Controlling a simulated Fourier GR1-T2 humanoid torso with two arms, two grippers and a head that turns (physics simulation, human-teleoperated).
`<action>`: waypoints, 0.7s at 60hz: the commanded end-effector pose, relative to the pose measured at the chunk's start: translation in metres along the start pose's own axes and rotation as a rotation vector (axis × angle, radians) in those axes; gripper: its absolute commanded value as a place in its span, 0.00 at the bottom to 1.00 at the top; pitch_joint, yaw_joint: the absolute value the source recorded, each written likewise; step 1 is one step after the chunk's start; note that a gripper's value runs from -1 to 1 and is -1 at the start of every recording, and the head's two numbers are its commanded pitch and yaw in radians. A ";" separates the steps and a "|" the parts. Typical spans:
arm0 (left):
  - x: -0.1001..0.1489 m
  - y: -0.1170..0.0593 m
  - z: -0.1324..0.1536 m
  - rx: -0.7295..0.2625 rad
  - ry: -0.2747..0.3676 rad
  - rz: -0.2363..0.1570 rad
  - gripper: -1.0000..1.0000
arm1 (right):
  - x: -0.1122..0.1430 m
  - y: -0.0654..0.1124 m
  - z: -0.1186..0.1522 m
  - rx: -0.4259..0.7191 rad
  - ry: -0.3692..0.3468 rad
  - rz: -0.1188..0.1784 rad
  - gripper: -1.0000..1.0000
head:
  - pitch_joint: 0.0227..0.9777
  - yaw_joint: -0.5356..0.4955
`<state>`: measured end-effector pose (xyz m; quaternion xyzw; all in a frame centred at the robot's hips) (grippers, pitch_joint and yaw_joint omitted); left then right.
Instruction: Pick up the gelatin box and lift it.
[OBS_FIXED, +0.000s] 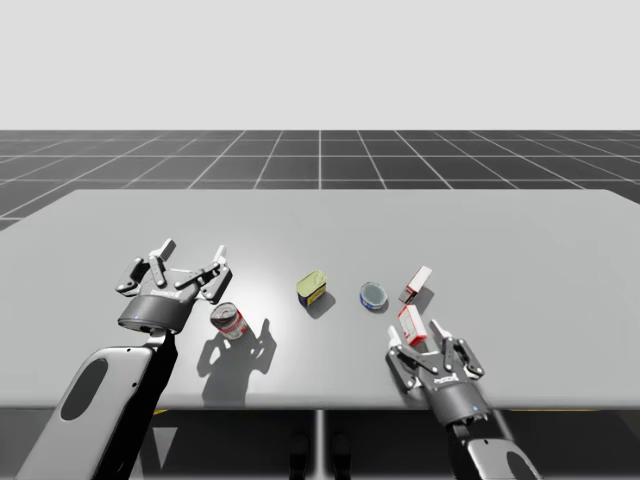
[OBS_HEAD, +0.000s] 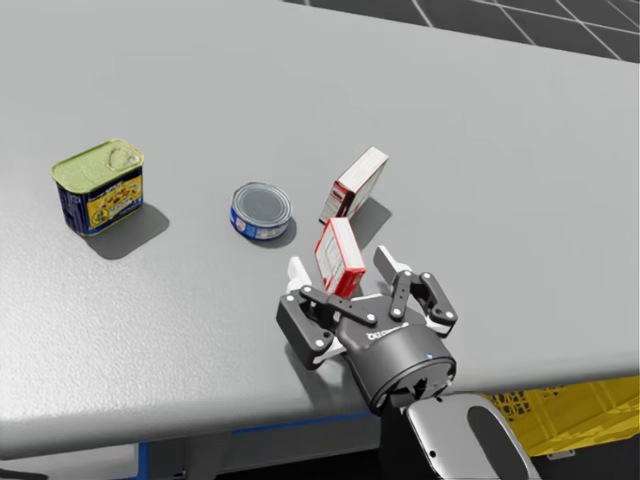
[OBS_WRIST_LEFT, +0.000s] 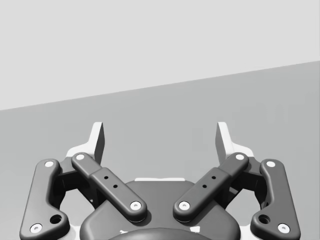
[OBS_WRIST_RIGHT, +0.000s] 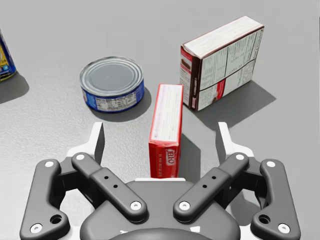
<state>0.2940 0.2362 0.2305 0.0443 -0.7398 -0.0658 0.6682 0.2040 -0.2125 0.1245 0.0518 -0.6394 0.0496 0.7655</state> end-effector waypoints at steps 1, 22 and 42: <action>0.000 0.000 0.000 0.000 0.000 0.000 0.00 | -0.007 -0.001 -0.012 -0.036 0.055 -0.003 0.00 | 0.91 0.20; 0.000 0.000 0.000 0.000 0.000 0.000 0.00 | -0.012 -0.004 -0.011 -0.059 0.089 -0.027 1.00 | 0.79 0.19; -0.002 -0.004 0.000 -0.001 0.006 -0.003 0.00 | -0.014 -0.004 -0.009 -0.058 0.083 -0.019 1.00 | 0.48 0.17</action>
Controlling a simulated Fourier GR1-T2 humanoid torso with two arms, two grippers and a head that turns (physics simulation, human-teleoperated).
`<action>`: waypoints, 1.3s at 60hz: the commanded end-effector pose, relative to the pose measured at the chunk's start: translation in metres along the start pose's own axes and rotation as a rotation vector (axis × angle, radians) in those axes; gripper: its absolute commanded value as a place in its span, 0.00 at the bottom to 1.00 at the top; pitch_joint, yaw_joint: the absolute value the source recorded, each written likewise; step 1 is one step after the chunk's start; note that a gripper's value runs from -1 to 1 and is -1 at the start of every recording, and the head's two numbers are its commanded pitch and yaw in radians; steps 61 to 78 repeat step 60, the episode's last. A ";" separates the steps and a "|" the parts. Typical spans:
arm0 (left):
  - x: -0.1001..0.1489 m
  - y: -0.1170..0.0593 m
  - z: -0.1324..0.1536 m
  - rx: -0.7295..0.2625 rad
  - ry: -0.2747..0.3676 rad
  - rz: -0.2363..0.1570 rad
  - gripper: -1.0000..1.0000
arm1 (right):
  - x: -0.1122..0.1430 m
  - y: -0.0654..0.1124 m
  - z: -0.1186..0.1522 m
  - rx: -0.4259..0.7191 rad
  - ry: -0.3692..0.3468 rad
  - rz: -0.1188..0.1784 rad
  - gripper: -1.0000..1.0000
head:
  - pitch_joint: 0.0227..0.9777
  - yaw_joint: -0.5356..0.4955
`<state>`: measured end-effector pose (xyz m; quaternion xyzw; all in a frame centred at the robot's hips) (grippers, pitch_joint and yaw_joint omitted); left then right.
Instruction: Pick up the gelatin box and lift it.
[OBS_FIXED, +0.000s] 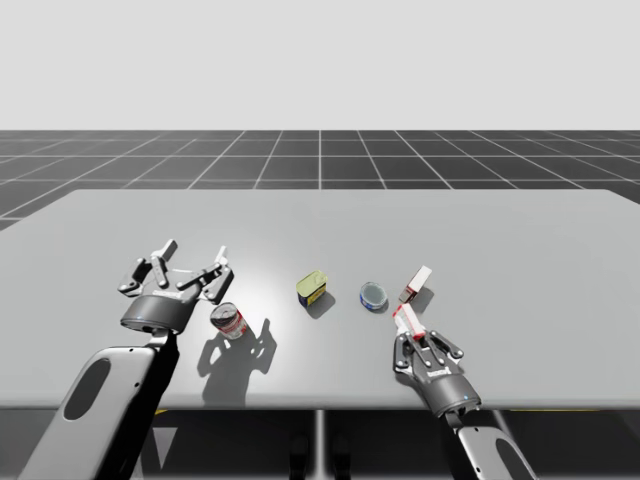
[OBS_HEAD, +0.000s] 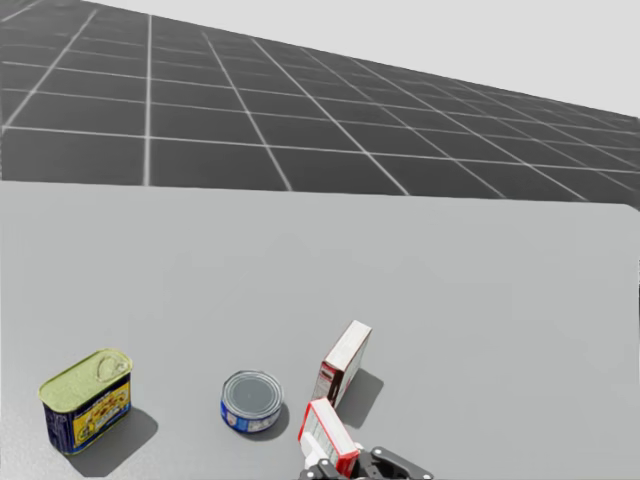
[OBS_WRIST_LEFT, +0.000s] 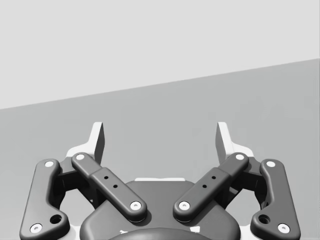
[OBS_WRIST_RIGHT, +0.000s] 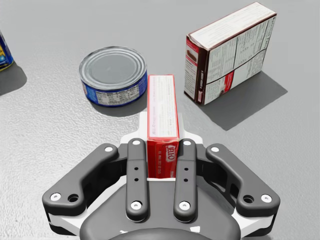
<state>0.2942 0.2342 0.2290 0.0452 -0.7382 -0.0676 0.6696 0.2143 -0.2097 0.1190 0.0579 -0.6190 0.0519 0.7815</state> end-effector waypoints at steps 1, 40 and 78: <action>-0.001 -0.002 0.000 0.001 0.002 0.001 0.00 | -0.010 -0.005 0.002 -0.070 0.031 -0.013 1.00 | 0.47 0.17; 0.001 0.001 0.001 0.011 -0.009 0.014 0.00 | 0.086 0.000 0.035 -0.071 -0.240 0.087 1.00 | 0.41 0.16; 0.001 0.001 0.000 0.013 -0.010 0.016 0.00 | 0.168 0.002 0.061 -0.086 -0.500 0.155 1.00 | 0.42 0.15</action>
